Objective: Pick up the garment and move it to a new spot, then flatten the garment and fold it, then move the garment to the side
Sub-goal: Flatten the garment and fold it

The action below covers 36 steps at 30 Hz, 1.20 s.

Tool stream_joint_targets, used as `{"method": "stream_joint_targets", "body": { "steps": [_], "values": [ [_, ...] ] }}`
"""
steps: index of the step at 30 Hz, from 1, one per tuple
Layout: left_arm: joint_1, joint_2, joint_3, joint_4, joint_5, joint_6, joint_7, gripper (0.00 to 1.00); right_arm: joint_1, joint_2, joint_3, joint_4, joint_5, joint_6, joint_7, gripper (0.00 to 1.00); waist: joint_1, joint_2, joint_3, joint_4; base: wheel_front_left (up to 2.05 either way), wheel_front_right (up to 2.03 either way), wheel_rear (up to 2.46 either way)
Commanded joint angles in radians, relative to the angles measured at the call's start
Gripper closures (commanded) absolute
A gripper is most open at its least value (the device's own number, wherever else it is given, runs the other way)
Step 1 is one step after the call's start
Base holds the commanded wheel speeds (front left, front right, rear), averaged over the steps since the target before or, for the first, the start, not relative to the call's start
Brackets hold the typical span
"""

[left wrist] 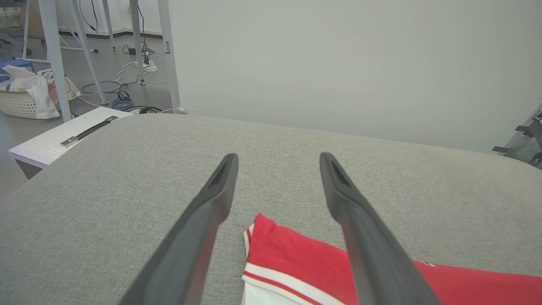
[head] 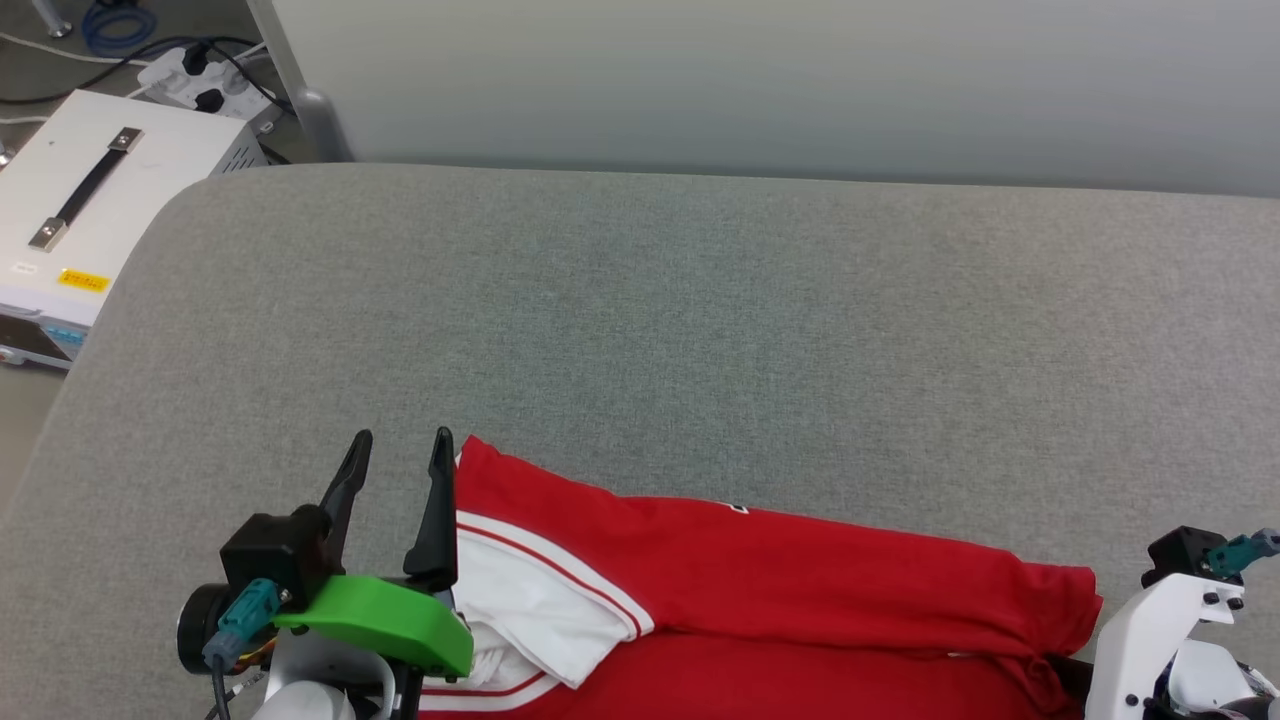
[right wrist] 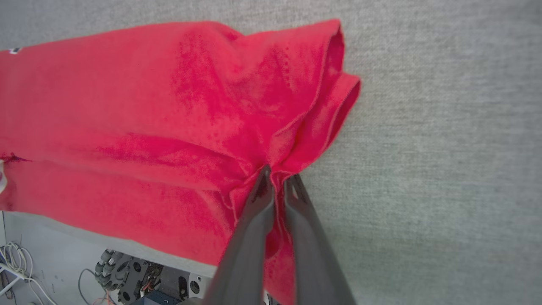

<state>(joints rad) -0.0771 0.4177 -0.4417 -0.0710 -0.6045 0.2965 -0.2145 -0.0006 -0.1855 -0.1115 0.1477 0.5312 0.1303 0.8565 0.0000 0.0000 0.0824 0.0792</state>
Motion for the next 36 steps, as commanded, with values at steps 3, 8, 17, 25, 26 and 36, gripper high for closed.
{"method": "stream_joint_targets", "body": {
  "steps": [3,8,17,25,26,36],
  "values": [
    [0.02,0.009,-0.005,0.0,0.008,0.015,0.01,0.0,-0.011,-0.019,-0.014,-0.01,-0.005,0.0,0.015,1.0,0.0,0.0,-0.04,-0.023,0.0,0.0,0.0],
    [0.038,0.017,-0.008,-0.011,0.009,0.025,0.019,0.0,-0.016,-0.045,-0.093,-0.013,-0.023,0.0,0.041,1.0,0.0,0.0,-0.059,-0.037,0.0,0.0,0.0],
    [0.055,0.026,-0.021,-0.023,0.012,0.036,0.037,0.0,-0.023,-0.074,-0.276,-0.04,-0.069,0.0,0.104,1.0,0.0,0.0,-0.072,-0.049,0.0,0.0,0.0],
    [0.053,0.033,-0.033,-0.028,0.018,0.041,0.048,0.0,-0.113,0.123,-0.447,-0.06,0.263,0.0,0.34,1.0,0.0,0.0,-0.079,-0.039,0.0,0.0,0.0],
    [0.051,0.032,-0.034,-0.029,0.019,0.041,0.049,0.0,-0.116,0.13,-0.45,-0.058,0.303,0.0,0.366,1.0,0.0,0.0,-0.078,-0.036,0.0,0.0,0.0],
    [0.007,0.016,-0.051,-0.022,0.016,0.023,0.05,0.0,-0.09,0.135,-0.097,0.096,0.834,0.0,0.292,1.0,0.0,0.0,-0.046,0.02,0.0,0.0,0.0]
  ]
}}
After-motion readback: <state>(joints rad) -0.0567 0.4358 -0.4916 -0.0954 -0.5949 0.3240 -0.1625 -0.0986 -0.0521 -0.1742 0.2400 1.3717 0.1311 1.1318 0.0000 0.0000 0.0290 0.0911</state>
